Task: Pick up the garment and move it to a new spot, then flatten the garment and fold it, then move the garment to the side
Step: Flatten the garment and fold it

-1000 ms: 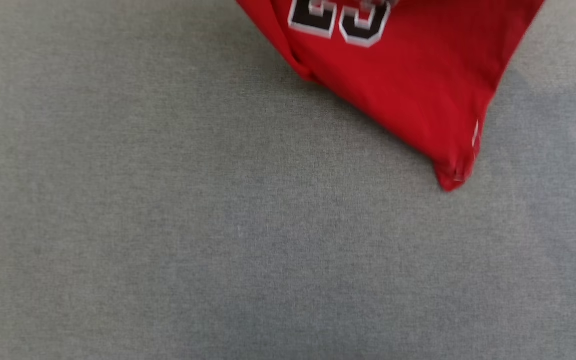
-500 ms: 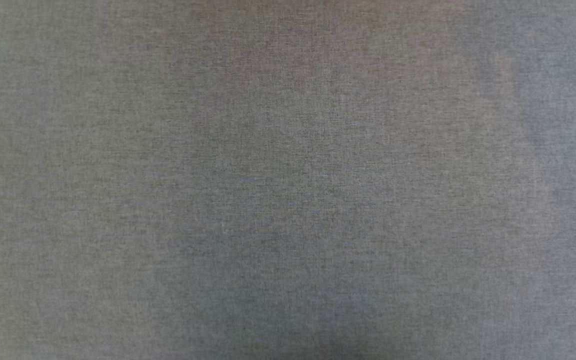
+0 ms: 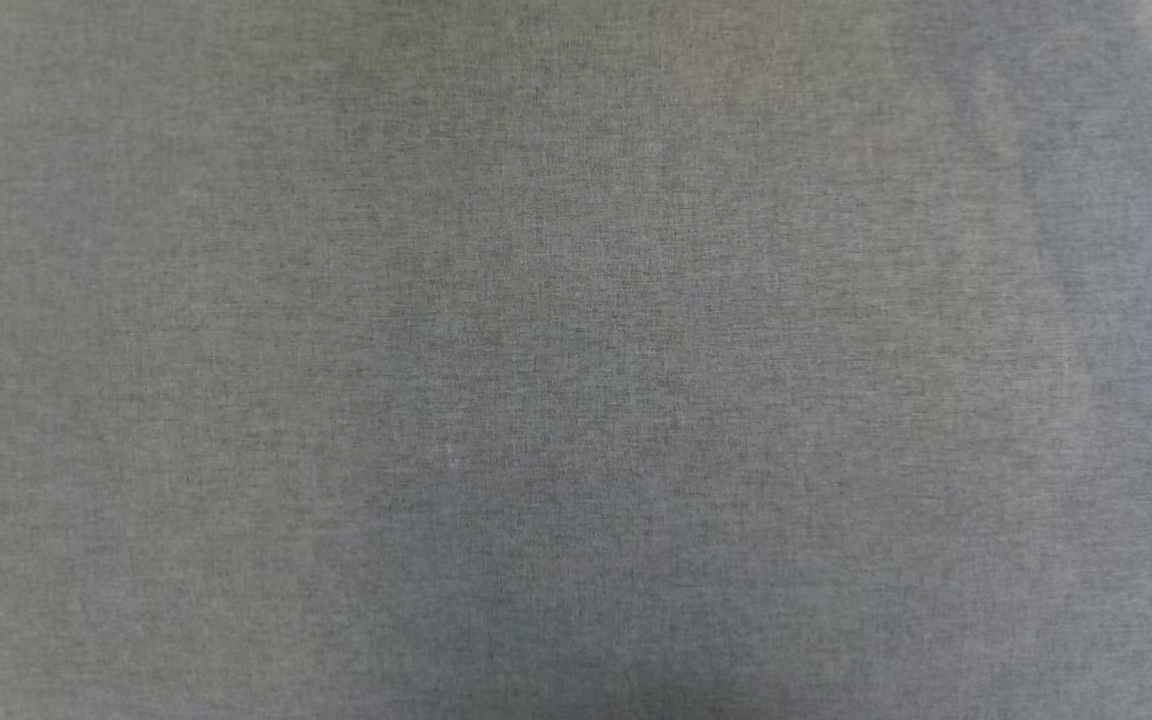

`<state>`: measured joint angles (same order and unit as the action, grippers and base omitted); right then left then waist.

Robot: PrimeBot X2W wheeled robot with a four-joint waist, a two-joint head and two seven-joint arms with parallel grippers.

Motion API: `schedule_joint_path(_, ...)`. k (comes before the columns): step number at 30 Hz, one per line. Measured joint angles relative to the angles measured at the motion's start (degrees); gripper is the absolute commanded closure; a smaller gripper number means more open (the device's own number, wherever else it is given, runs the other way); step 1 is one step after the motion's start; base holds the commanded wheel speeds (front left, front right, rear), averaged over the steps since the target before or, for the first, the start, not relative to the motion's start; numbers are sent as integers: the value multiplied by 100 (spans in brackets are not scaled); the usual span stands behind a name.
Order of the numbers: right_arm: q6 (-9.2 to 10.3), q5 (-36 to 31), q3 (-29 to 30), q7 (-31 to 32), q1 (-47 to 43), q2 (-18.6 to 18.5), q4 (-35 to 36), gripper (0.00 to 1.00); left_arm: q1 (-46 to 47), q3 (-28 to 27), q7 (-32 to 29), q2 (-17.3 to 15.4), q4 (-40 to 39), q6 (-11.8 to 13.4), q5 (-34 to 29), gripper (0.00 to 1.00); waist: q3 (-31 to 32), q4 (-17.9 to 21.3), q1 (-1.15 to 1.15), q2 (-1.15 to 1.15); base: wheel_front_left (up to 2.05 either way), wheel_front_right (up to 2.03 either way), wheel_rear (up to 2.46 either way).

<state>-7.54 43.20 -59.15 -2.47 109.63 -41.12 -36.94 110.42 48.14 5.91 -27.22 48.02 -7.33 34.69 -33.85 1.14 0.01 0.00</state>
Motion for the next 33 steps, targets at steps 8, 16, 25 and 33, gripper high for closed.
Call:
schedule_joint_path(8,0,688,-592,-737,-1144,159,-3,100,-1521,164,483,-236,-37,0,512,100,376,5,0,0,0,0,0)
schedule_joint_path(16,1,1113,-1162,-1092,-2774,78,577,100,-3637,-4,794,-542,-639,259,1092,100,921,16,-1,0,0,0,0)
schedule_joint_path(25,0,1145,-1319,-1182,-4655,-364,1171,100,-6360,-60,870,-1122,-1959,920,1521,100,1575,44,-1,0,0,0,0)
schedule_joint_path(33,1,1132,-853,-1201,-6674,-624,1388,100,-8603,-180,877,-1521,-3151,1604,1884,100,2102,77,-1,0,0,0,0)
